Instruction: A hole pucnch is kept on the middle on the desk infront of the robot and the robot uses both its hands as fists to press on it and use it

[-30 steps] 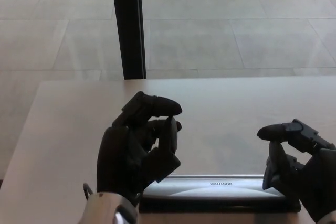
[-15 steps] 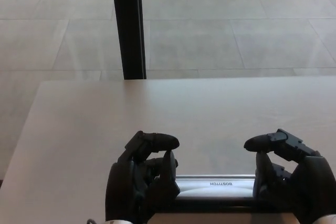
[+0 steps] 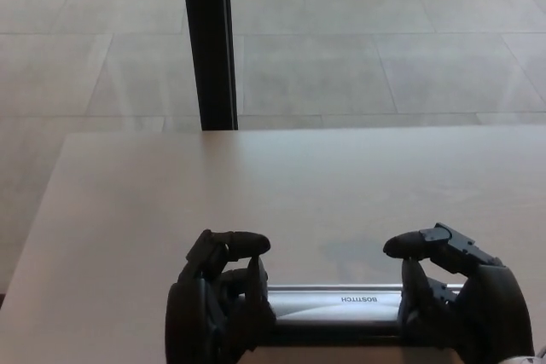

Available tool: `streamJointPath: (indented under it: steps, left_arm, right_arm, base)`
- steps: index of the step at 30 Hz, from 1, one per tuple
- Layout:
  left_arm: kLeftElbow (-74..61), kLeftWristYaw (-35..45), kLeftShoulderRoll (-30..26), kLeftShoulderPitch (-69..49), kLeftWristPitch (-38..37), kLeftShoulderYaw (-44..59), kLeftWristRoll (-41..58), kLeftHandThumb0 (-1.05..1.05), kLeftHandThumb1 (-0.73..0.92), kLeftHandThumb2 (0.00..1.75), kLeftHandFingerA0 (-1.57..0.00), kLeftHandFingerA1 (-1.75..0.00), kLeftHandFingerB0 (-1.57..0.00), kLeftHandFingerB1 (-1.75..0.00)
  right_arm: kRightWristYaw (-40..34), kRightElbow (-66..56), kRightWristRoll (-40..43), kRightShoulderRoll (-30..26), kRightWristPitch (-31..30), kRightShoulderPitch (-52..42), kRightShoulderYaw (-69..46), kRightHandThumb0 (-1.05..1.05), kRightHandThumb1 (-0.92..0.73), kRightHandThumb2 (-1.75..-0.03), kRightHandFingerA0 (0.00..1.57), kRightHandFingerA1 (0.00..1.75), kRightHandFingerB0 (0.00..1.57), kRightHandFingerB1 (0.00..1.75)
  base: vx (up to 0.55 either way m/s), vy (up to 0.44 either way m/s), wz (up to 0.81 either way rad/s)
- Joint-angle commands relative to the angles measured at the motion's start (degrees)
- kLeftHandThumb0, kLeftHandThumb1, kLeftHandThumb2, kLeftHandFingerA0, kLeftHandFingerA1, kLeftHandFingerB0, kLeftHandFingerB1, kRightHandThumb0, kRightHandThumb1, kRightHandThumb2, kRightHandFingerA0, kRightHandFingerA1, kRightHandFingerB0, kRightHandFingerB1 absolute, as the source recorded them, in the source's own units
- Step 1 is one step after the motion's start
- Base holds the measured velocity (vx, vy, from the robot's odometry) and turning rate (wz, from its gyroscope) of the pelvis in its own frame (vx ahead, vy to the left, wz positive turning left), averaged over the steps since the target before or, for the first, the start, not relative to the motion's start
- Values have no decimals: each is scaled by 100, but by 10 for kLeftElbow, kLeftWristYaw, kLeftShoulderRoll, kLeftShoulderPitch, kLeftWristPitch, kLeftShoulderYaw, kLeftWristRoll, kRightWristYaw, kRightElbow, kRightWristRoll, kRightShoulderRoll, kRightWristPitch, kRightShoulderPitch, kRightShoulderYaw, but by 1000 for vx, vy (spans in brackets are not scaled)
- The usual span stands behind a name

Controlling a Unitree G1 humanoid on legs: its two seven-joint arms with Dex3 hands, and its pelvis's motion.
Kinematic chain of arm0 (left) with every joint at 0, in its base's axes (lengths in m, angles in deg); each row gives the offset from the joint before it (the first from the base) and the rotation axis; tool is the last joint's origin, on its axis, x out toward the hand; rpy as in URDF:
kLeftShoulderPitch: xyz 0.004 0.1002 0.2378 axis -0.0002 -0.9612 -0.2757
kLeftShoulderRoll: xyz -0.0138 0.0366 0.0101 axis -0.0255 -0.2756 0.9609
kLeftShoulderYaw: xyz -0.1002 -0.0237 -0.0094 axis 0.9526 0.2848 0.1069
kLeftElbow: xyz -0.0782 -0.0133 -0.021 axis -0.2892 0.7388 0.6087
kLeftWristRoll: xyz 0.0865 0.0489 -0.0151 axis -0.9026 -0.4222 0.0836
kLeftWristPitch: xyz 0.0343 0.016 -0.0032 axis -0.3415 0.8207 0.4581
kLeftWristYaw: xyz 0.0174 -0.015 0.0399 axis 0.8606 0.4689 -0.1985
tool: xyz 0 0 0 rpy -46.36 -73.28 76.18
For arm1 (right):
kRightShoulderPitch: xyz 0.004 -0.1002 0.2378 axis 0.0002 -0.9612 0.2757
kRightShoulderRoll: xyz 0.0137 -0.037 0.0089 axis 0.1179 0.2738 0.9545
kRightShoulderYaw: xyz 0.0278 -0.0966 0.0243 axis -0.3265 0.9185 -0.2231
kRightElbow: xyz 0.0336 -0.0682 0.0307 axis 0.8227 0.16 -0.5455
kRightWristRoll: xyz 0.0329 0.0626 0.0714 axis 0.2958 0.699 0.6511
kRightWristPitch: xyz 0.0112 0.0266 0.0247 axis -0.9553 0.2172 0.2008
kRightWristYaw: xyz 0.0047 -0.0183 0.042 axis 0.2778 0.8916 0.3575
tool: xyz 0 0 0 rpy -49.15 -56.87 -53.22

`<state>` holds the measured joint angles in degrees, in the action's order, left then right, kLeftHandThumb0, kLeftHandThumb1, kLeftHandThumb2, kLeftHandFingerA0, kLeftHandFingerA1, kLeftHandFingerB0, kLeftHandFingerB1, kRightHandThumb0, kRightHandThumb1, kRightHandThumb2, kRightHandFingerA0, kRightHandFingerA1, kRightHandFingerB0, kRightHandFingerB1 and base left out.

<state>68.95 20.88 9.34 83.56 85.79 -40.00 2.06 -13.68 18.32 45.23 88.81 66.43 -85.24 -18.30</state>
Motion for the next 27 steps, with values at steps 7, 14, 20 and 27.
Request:
streamJointPath:
  steps: [7, 14, 20, 27]
  left_arm:
    - [79, -69, 113, -27, -130, 0, -20, -33, 90, 77, -88, -175, -42, -172]
    - [101, -93, 128, -24, -160, -6, -23, -33, 87, 78, -88, -175, -43, -166]
    - [144, -131, 143, -26, -210, -12, -55, -32, 86, 83, -92, -175, -49, -169]
    - [231, -194, 167, -8, -273, -12, -109, -29, 77, 94, -97, -175, -57, -168]
  right_arm:
    - [-11, 80, -39, 28, 84, -28, -15, -37, -55, -102, 110, 175, 86, 130]
    - [-40, 146, -65, 70, 184, -31, -24, -47, -53, -113, 131, 141, 97, 118]
    - [-48, 244, -80, 95, 307, -16, -38, -42, -51, -115, 114, 175, 92, 139]
    - [-86, 324, -108, 115, 387, -4, -59, -44, -50, -114, 112, 175, 88, 152]
  base:
    - [0, 0, 0]
    - [0, 0, 0]
    - [0, 0, 0]
    - [0, 0, 0]
